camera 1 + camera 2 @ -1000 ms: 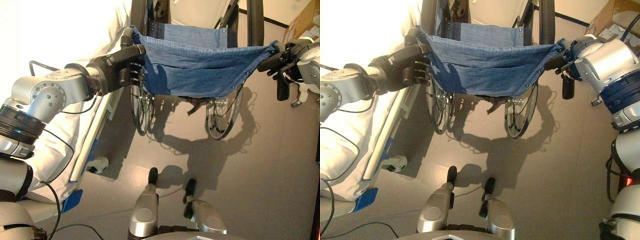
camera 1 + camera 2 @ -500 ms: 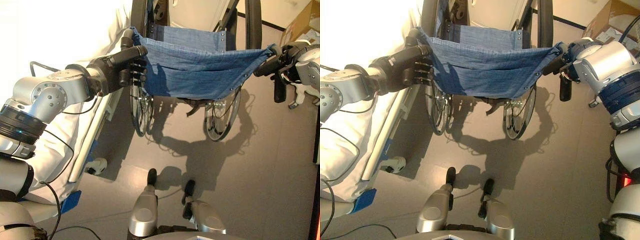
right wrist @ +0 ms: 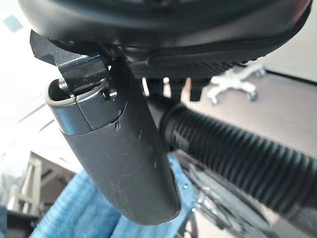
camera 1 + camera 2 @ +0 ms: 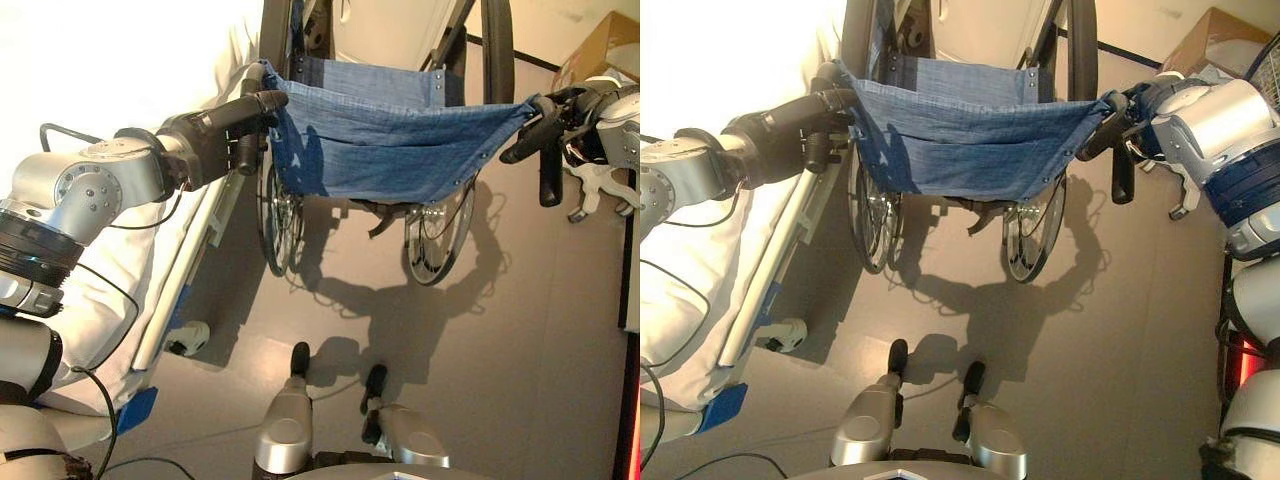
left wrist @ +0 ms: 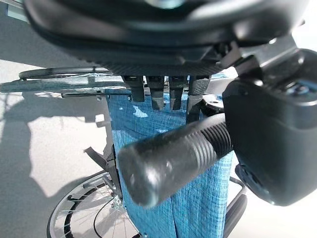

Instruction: Push the wheelchair next to the bed

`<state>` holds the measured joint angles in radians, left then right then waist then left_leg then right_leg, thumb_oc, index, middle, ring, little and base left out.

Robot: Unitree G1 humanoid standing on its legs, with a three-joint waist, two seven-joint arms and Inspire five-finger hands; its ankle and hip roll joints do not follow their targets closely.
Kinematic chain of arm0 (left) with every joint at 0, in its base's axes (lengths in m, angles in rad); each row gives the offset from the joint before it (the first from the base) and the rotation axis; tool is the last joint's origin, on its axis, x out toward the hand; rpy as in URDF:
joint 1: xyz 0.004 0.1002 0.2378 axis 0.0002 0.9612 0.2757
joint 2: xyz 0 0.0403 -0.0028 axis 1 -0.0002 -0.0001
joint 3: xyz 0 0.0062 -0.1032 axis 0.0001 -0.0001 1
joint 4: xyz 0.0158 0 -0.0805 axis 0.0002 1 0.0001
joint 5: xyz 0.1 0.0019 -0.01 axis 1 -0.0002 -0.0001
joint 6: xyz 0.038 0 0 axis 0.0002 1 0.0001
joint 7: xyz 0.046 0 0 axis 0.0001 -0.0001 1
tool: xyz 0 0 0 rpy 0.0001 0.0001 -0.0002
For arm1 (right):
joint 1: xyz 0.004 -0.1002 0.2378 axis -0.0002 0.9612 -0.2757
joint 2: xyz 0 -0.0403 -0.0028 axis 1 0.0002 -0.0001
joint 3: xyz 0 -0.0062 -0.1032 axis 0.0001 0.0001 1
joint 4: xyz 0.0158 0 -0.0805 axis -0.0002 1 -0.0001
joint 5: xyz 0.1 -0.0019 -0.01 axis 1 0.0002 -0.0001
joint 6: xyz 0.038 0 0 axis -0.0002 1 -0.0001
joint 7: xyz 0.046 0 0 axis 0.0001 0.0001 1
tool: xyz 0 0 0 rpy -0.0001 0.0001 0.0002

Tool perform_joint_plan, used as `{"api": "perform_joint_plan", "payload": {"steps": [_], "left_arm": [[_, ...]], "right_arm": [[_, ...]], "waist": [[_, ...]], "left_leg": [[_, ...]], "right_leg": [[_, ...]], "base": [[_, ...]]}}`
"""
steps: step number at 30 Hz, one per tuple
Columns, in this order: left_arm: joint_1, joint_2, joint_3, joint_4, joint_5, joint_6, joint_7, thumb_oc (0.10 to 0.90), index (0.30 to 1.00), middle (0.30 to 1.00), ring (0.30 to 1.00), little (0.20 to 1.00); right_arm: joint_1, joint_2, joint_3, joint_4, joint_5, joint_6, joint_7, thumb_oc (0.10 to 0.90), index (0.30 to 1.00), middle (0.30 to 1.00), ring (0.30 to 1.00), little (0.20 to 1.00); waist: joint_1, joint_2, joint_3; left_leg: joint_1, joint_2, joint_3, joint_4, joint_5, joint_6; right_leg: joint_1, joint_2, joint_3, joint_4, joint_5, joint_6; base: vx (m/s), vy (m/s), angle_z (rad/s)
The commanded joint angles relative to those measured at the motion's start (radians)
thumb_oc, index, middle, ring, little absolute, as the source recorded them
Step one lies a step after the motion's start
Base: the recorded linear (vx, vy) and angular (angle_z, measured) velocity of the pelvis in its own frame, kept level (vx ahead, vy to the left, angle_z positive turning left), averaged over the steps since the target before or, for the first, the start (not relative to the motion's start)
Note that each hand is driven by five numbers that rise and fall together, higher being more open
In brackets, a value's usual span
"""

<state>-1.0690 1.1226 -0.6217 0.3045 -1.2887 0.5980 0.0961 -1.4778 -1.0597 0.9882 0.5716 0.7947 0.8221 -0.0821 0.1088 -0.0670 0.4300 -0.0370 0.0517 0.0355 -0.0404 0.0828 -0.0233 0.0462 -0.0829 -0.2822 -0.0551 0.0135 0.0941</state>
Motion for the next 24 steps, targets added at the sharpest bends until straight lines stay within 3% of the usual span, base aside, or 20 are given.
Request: {"api": "perform_joint_plan", "payload": {"steps": [1,16,19,24], "left_arm": [[0.005,0.119,0.194,0.049,0.050,-0.170,0.043,0.800,0.900,0.900,0.900,0.900],[0.280,0.304,0.479,0.050,0.187,-0.160,-0.111,0.800,0.900,0.900,0.900,0.900],[0.366,0.332,0.566,0.048,0.224,-0.161,-0.131,0.800,0.900,0.900,0.900,0.900],[0.598,0.337,0.793,0.028,0.204,-0.143,-0.156,0.800,0.900,0.900,0.900,0.900]], "right_arm": [[-0.121,-0.059,0.050,-0.001,-0.036,-0.135,-0.051,0.800,0.900,0.900,0.900,0.900],[-0.165,-0.252,0.043,-0.012,-0.095,-0.109,0.009,0.800,0.900,0.900,0.900,0.900],[-0.164,-0.304,0.030,-0.021,-0.093,-0.103,0.042,0.800,0.900,0.900,0.900,0.900],[-0.042,-0.390,-0.094,-0.077,-0.067,-0.109,0.049,0.800,0.900,0.900,0.900,0.900]], "waist": [[0.033,-0.021,-0.236],[0.055,-0.014,-0.268],[0.056,-0.015,-0.280],[0.054,0.000,-0.293]], "left_leg": [[0.064,-0.007,0.053,-0.030,-0.036,-0.044],[0.071,-0.002,0.036,-0.032,-0.034,-0.057],[0.076,0.000,0.038,-0.033,-0.036,-0.058],[0.081,0.003,0.041,-0.032,-0.037,-0.059]], "right_leg": [[0.015,-0.037,-0.019,0.003,0.047,0.057],[0.041,-0.023,-0.043,0.000,0.022,0.044],[0.045,-0.020,-0.045,0.002,0.018,0.043],[0.049,-0.018,-0.043,0.000,0.012,0.041]], "base": [[0.00,0.000,0.00],[0.01,-0.014,0.03],[0.02,-0.013,0.03],[0.03,0.006,0.06]]}}
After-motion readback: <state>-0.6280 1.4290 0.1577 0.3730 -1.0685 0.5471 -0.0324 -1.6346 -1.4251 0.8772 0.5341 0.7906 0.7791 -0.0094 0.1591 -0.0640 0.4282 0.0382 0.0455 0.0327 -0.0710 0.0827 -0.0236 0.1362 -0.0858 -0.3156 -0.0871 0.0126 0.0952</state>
